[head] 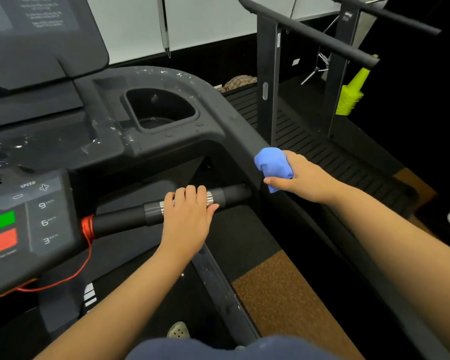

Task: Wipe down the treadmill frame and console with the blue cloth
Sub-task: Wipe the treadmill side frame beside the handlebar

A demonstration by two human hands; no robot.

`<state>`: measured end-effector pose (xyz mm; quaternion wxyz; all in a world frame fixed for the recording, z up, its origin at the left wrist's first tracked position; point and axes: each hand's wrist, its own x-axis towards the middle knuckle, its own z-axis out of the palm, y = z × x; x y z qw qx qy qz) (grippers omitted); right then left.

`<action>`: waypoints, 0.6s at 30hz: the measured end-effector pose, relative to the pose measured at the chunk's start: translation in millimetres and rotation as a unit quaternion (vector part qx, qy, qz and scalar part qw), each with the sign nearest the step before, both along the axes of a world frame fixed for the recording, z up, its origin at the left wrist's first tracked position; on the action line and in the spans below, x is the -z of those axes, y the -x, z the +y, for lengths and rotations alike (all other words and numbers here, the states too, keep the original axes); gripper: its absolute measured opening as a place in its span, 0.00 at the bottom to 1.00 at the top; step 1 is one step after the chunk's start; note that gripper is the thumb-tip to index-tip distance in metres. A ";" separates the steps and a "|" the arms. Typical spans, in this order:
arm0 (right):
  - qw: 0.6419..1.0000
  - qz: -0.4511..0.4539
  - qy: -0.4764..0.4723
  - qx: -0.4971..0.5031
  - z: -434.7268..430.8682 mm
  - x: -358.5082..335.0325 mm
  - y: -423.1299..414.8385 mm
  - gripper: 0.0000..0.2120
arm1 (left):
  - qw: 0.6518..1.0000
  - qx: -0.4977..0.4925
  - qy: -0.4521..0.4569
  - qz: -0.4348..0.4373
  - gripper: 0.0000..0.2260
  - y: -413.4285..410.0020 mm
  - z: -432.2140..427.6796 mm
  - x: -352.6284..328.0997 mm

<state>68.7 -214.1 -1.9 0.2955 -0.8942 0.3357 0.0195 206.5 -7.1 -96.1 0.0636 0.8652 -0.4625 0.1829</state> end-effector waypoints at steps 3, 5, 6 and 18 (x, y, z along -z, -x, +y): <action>0.998 0.006 0.062 -0.017 14.0 6.0 21.4 0.30 | 1.000 -0.003 -0.003 -0.002 0.19 0.0 -0.4 -0.9; 0.991 0.023 0.125 -0.039 25.3 10.2 33.0 0.31 | 1.000 -0.003 -0.004 -0.001 0.18 -0.3 -0.6 -1.2; 0.984 0.039 0.163 -0.055 30.6 12.2 36.7 0.31 | 1.000 -0.003 -0.003 0.000 0.18 -0.4 -0.7 -1.5; 0.931 0.125 0.342 0.038 45.2 30.1 -14.7 0.37 | 1.000 0.000 -0.001 -0.004 0.18 -2.5 -2.5 2.8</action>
